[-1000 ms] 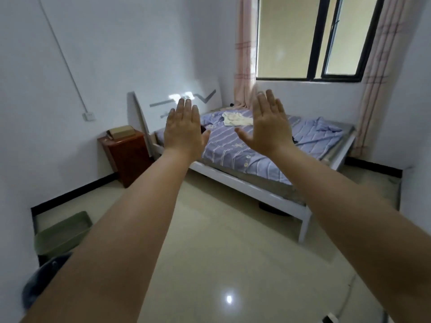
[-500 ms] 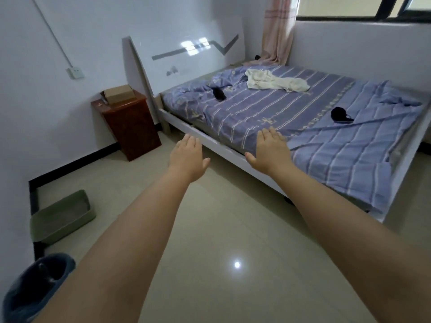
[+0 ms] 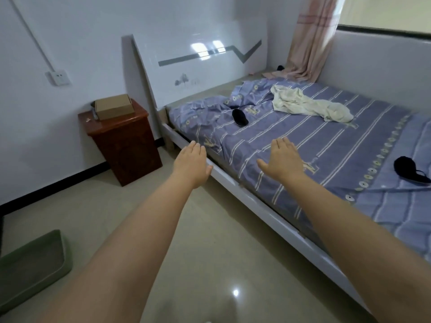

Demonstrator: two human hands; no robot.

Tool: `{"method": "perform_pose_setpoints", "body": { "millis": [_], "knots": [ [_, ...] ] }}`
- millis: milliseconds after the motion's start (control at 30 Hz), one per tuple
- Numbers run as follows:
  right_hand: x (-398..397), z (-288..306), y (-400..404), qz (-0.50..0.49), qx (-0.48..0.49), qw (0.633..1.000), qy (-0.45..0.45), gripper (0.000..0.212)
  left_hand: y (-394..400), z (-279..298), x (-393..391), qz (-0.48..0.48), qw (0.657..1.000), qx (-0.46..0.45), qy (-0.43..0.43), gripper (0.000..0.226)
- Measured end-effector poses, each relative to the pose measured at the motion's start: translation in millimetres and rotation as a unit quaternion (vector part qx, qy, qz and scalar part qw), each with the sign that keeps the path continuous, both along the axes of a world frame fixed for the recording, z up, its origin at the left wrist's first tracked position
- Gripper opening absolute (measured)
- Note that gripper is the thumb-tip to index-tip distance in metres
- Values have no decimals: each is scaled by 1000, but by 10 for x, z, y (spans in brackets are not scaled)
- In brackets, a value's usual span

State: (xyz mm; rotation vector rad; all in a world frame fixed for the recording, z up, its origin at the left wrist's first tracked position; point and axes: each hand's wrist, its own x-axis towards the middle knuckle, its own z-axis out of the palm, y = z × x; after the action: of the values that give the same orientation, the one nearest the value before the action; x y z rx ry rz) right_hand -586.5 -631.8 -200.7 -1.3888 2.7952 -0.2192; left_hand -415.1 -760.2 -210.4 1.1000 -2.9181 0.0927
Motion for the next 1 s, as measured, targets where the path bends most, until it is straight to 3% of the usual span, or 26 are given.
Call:
{"method": "perform_pose_setpoints", "body": {
  "millis": [500,700,1000],
  "knots": [
    [-2763,-496,-3587,-50,31,998,-19,70,-3917,-434,-2839,-59,997,30,-25,62],
    [-3621,-831,-4605,-77,70,993,-49,67,-5095,-761,-3817,-92,993,60,-51,64],
    [-4745,-2305,-5931,-216,109,954,-177,55,-6577,-2201,-5437,-208,956,157,-132,64]
  ]
}}
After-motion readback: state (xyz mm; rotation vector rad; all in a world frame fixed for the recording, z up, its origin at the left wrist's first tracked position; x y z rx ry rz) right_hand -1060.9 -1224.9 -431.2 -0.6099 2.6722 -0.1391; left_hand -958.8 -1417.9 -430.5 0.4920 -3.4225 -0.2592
